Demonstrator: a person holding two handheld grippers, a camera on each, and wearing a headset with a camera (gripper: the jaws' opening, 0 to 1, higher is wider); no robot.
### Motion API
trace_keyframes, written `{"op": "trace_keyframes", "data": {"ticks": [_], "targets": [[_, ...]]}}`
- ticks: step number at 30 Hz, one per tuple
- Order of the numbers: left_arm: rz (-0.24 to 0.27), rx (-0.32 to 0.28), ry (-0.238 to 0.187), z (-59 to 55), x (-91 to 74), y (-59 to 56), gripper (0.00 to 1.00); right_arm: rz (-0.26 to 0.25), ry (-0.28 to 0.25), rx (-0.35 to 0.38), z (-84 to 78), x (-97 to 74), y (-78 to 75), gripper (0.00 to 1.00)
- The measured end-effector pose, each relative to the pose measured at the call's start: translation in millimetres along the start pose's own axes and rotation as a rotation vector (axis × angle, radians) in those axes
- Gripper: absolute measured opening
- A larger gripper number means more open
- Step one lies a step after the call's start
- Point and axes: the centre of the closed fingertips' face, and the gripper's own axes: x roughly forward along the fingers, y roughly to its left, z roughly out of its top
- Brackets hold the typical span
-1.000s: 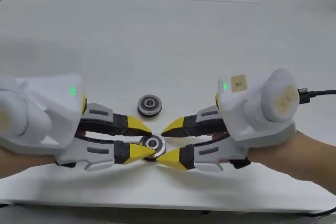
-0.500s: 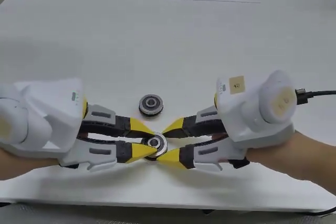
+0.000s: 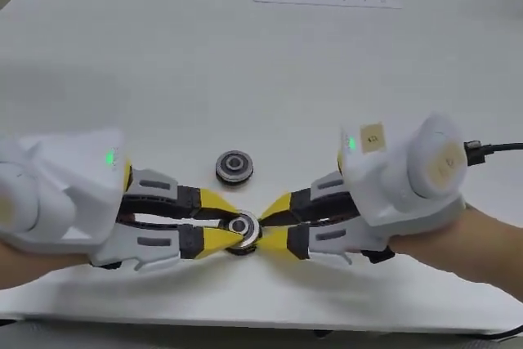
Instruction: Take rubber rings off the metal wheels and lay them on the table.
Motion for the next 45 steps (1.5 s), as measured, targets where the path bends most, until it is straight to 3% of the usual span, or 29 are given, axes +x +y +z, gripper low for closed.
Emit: {"op": "trace_keyframes", "data": {"ticks": [7,10,19,21,24,26,29,45], "targets": [[0.002,-0.001,-0.003,0.0,-0.3,0.1,0.07,-0.019,0.021,0.005,-1.2,-0.9,-1.3,0.00],[0.002,-0.002,-0.007,0.0,-0.3,-0.1,0.07,-0.024,0.019,0.044,-1.0,-2.2,-1.9,0.00],[-0.001,-0.001,-0.014,0.9,1.1,-0.8,0.07,-0.011,-0.020,0.254,0.3,-9.1,-4.7,0.00],[-0.005,0.000,-0.016,1.3,1.7,-1.9,0.07,0.015,-0.031,0.364,-0.1,-11.4,-3.1,0.00],[-0.003,0.006,-0.018,1.7,2.1,-2.2,0.07,0.035,-0.108,0.471,6.5,-16.2,-6.6,0.00],[-0.004,0.007,-0.021,2.0,2.6,-2.6,0.07,0.041,-0.113,0.472,4.8,-16.0,-6.2,0.00],[-0.005,0.011,-0.023,2.5,3.0,-3.2,0.07,0.061,-0.136,0.537,7.9,-16.2,-3.8,0.00],[-0.008,0.013,-0.031,2.3,3.2,-2.9,0.07,0.101,-0.146,0.540,15.9,-13.4,-2.4,0.00]]}}
